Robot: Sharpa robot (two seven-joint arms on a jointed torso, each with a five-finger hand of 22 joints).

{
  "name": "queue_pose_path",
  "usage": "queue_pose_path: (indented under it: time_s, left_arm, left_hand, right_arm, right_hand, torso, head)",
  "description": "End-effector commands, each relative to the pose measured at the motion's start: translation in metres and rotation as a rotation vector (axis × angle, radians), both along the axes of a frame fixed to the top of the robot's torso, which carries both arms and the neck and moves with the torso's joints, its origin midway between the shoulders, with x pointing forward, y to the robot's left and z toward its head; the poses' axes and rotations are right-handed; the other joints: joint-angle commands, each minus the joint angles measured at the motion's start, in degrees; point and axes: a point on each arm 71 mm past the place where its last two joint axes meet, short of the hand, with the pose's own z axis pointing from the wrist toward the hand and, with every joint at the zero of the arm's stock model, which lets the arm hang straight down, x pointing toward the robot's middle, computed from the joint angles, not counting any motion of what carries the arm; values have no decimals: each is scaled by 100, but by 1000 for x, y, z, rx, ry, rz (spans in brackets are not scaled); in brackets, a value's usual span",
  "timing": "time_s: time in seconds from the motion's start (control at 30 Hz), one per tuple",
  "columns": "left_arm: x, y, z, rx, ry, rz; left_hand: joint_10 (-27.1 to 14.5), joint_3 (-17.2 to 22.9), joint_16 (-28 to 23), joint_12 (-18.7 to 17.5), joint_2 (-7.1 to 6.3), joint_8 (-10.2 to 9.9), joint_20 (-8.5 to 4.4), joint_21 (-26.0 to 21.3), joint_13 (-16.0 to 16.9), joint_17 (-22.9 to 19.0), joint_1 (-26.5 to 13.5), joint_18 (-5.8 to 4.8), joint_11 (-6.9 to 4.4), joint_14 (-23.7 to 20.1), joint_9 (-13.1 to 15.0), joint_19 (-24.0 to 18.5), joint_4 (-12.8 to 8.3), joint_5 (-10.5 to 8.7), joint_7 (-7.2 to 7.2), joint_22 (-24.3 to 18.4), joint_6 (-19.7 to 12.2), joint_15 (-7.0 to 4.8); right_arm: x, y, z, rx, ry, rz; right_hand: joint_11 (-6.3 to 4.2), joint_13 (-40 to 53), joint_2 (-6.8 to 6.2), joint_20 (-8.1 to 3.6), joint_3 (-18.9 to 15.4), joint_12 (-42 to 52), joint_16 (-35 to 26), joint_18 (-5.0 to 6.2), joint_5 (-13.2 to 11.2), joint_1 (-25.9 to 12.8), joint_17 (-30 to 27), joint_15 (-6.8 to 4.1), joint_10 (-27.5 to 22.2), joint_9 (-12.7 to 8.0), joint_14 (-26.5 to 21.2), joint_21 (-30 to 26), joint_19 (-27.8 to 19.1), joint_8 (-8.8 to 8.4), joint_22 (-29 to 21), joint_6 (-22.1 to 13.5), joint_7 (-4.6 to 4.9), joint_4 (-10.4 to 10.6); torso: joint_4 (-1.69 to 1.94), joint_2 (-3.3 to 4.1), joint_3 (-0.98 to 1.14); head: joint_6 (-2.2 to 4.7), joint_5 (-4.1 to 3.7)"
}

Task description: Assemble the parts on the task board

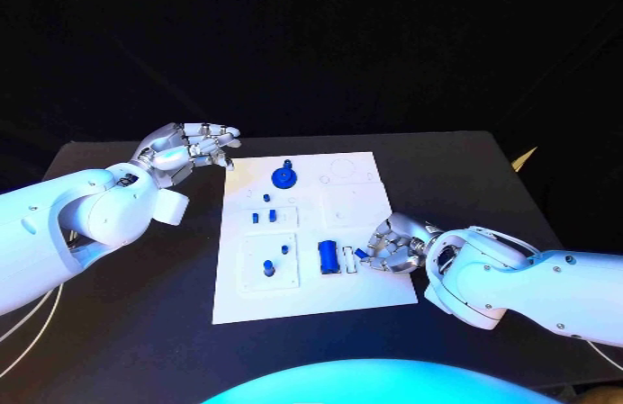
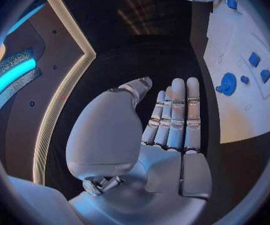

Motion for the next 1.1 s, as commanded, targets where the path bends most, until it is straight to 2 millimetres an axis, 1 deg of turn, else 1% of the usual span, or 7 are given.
queue_pose_path:
  time_s: [0.03,0.27,0.47,0.6,0.67,0.83,1.1]
  left_arm:
    - [-1,-2,1,-6,-7,-13]
    - [-1,-2,1,-6,-6,-14]
    - [-1,-1,1,-6,-6,-15]
    - [-1,-2,1,-7,-5,-16]
    - [-1,-1,1,-6,-5,-16]
    - [-1,-1,1,-6,-5,-15]
    - [-1,-1,1,-6,-5,-15]
  left_hand:
    - [-23,-26,-36,30,32,10,-9,-11,-7,-8,38,70,0,-28,5,41,15,15,10,-10,-45,-1]
    - [-23,-26,-36,30,32,10,-9,-11,-7,-8,38,70,0,-28,5,41,15,15,10,-10,-45,-1]
    - [-23,-26,-36,30,32,10,-9,-11,-7,-8,38,70,0,-28,5,41,15,15,10,-10,-45,-1]
    - [-23,-26,-36,30,32,10,-9,-11,-7,-8,38,70,0,-28,5,41,15,15,10,-10,-45,-1]
    - [-23,-26,-36,30,32,10,-9,-11,-7,-8,38,70,0,-28,5,41,15,15,10,-10,-45,-1]
    - [-23,-26,-36,30,32,10,-9,-11,-7,-8,38,70,0,-28,5,41,15,15,10,-10,-45,-1]
    - [-23,-26,-36,30,32,10,-9,-11,-7,-8,38,70,0,-28,5,41,15,15,10,-10,-45,-1]
  right_arm:
    - [0,6,-2,46,28,4]
    - [1,16,-6,52,40,24]
    - [2,23,-6,60,34,32]
    - [3,25,-7,45,22,40]
    - [4,24,-7,37,20,43]
    - [5,25,-9,17,23,57]
    - [6,25,-10,-8,12,64]
  right_hand:
    - [-46,1083,0,-59,47,36,39,-82,3,-59,1097,-57,242,-3,515,26,599,27,1509,28,-26,1]
    - [-36,1085,-80,-60,109,38,35,-82,-14,-320,1087,-51,248,41,513,26,599,52,1509,21,-15,38]
    - [-30,1089,-93,-57,135,45,36,-82,-17,-530,1092,-46,253,68,514,26,599,64,1509,19,-8,62]
    - [-30,1088,-124,-56,136,43,34,-82,-20,-588,1086,-45,254,77,513,26,599,68,1509,17,-8,53]
    - [-30,1085,-139,-55,136,37,34,-82,-21,-639,1087,-45,252,86,513,26,599,76,1509,26,-9,56]
    - [-32,1080,-180,-54,129,26,31,-82,-23,-781,1080,-46,249,109,511,26,599,96,1509,43,-12,62]
    - [-38,1079,-178,-55,136,24,27,-82,-21,-847,1072,-48,249,126,510,26,599,120,1509,70,-23,62]
  torso:
    - [-7,0,1]
    - [-7,2,3]
    - [-9,4,4]
    - [-5,4,2]
    - [-5,2,1]
    - [-10,3,3]
    - [-10,5,3]
  head:
    - [-7,13]
    - [-10,22]
    - [-3,25]
    - [-4,22]
    - [-19,20]
    - [-29,27]
    - [-42,23]
